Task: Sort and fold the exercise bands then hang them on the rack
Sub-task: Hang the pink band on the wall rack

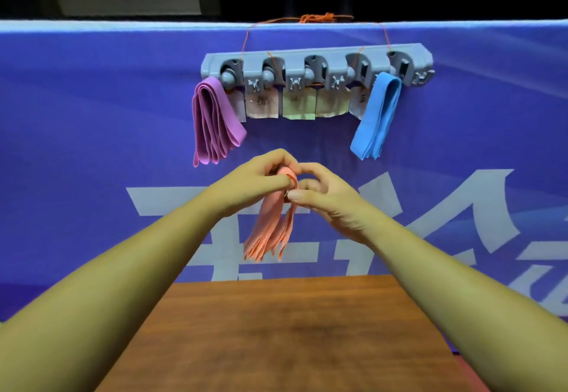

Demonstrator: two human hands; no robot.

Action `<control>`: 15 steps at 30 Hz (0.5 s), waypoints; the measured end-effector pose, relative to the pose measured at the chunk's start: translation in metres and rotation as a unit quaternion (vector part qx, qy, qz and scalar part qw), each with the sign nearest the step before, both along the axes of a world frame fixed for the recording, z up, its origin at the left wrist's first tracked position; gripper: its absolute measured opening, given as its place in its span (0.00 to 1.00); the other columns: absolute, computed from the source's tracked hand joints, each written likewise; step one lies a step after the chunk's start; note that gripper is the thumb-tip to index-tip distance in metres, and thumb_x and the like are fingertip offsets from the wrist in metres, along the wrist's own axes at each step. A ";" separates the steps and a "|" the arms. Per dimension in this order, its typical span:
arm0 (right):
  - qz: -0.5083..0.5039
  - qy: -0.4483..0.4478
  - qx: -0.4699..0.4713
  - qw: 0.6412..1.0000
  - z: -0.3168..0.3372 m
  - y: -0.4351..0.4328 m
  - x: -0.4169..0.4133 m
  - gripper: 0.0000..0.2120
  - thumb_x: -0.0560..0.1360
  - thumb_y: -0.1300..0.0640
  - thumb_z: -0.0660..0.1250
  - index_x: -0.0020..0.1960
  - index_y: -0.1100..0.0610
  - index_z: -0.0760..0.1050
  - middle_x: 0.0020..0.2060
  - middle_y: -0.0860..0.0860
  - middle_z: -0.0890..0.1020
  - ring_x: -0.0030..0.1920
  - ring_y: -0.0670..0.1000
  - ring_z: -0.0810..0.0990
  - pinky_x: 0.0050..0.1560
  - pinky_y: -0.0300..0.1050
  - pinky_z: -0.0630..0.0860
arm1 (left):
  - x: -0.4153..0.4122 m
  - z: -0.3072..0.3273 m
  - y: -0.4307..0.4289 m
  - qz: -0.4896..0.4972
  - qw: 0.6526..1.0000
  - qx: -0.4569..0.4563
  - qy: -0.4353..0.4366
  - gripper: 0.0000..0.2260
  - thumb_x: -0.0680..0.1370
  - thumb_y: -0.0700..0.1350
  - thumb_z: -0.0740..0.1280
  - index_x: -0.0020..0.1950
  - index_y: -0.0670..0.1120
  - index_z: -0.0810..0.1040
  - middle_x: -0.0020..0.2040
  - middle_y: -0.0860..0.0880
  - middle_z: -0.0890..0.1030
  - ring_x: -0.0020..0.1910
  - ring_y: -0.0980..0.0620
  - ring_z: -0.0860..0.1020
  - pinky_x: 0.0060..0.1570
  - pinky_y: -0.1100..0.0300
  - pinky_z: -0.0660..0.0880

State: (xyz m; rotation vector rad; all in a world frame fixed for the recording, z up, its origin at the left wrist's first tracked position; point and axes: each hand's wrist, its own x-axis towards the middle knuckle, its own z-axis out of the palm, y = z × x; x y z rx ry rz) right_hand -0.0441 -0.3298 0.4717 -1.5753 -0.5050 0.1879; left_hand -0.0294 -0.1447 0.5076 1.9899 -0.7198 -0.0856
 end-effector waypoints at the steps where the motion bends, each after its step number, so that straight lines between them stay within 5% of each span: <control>1: -0.015 -0.023 -0.016 1.000 0.004 0.003 -0.001 0.32 0.66 0.50 0.76 0.67 0.53 0.69 0.41 0.50 0.83 0.48 0.51 0.82 0.60 0.50 0.75 | 0.001 0.004 0.000 0.000 1.000 -0.001 0.000 0.13 0.68 0.48 0.66 0.52 0.47 0.76 0.46 0.41 0.79 0.45 0.47 0.77 0.52 0.45 0.74; 5: -0.103 -0.113 -0.114 0.982 0.023 0.007 -0.005 0.27 0.70 0.56 0.75 0.63 0.46 0.66 0.39 0.49 0.77 0.36 0.50 0.78 0.44 0.49 0.76 | 0.005 0.021 0.003 0.010 1.000 0.011 -0.007 0.14 0.69 0.47 0.65 0.53 0.47 0.77 0.38 0.55 0.75 0.39 0.54 0.73 0.44 0.57 0.70; 8: -0.144 -0.146 -0.190 0.960 0.041 0.007 -0.011 0.23 0.71 0.61 0.66 0.60 0.43 0.63 0.45 0.50 0.74 0.29 0.63 0.75 0.27 0.59 0.78 | 0.007 0.030 0.005 0.019 0.999 0.019 -0.021 0.14 0.67 0.50 0.65 0.51 0.48 0.78 0.36 0.56 0.75 0.36 0.56 0.72 0.42 0.58 0.69; 10: -0.145 -0.182 -0.213 0.949 0.049 0.008 -0.012 0.22 0.70 0.61 0.64 0.58 0.42 0.63 0.49 0.50 0.71 0.27 0.60 0.75 0.19 0.55 0.76 | 0.010 0.035 0.006 0.030 0.998 0.028 -0.040 0.12 0.68 0.49 0.65 0.50 0.48 0.78 0.37 0.56 0.75 0.37 0.57 0.71 0.42 0.59 0.67; 15: -0.220 -0.328 -0.279 0.875 0.057 0.012 0.004 0.15 0.71 0.55 0.66 0.54 0.44 0.66 0.49 0.46 0.72 0.42 0.51 0.75 0.35 0.49 0.75 | 0.013 0.049 0.013 0.028 0.998 0.005 -0.055 0.13 0.68 0.51 0.66 0.51 0.50 0.76 0.42 0.45 0.76 0.41 0.53 0.72 0.45 0.54 0.68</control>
